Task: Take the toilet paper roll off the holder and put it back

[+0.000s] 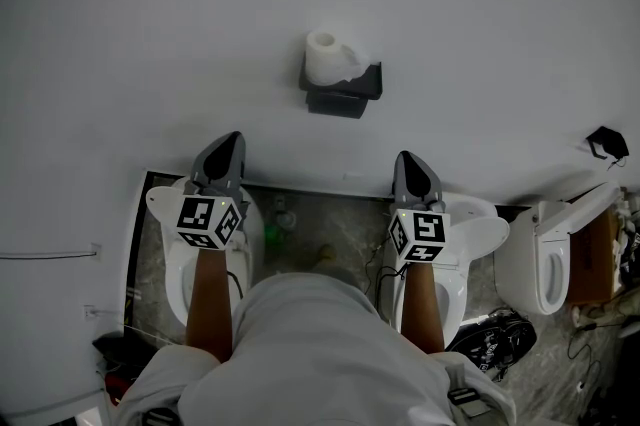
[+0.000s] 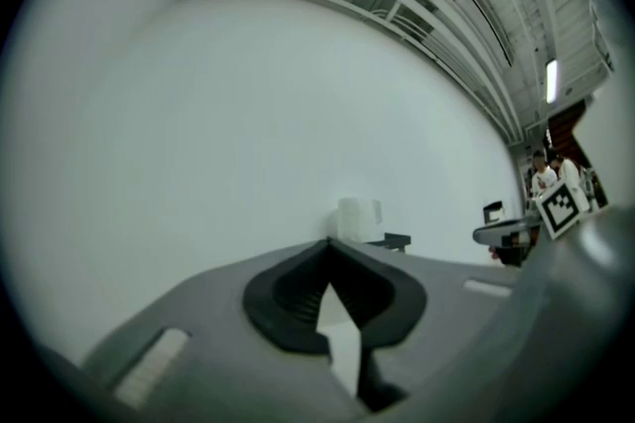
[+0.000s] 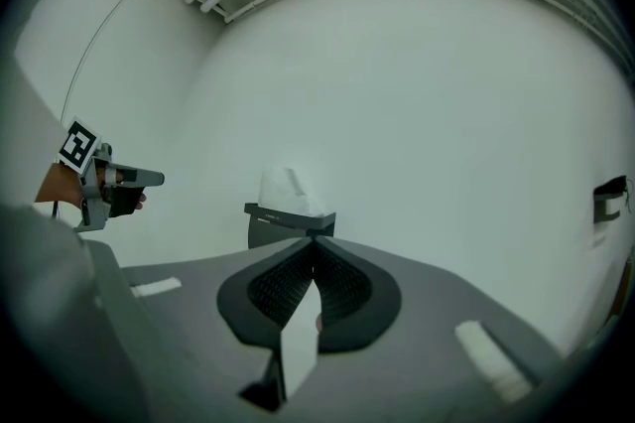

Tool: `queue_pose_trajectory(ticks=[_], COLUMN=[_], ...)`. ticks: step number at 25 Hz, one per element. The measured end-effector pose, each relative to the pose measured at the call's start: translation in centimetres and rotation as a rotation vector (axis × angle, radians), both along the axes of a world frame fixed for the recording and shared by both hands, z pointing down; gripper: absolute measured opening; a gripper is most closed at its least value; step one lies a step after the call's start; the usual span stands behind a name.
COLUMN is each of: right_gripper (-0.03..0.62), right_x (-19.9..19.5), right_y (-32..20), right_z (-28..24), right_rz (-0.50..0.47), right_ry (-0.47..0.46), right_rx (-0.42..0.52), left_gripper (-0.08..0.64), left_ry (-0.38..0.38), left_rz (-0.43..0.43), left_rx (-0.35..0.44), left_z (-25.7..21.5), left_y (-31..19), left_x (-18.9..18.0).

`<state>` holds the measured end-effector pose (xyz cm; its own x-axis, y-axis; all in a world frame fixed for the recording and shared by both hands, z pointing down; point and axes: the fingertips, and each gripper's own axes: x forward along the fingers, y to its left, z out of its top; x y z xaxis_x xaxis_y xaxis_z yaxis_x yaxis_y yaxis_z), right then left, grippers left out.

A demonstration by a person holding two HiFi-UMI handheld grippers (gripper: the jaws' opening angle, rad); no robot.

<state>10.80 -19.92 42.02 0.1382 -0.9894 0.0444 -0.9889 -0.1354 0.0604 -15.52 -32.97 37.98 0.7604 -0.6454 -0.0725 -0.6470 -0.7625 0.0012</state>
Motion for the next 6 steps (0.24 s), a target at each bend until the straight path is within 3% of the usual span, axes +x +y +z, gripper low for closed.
queue_pose_trajectory(ticks=[6], right_gripper=[0.000], right_x=[-0.13], right_y=[-0.38], right_z=[0.15], right_rz=[-0.004], right_ry=[-0.003], right_rx=[-0.005], left_gripper=[-0.002], left_ry=[-0.002], left_rz=[0.005], left_rx=[0.000], left_z=[-0.05], left_y=[-0.28], left_x=[0.07])
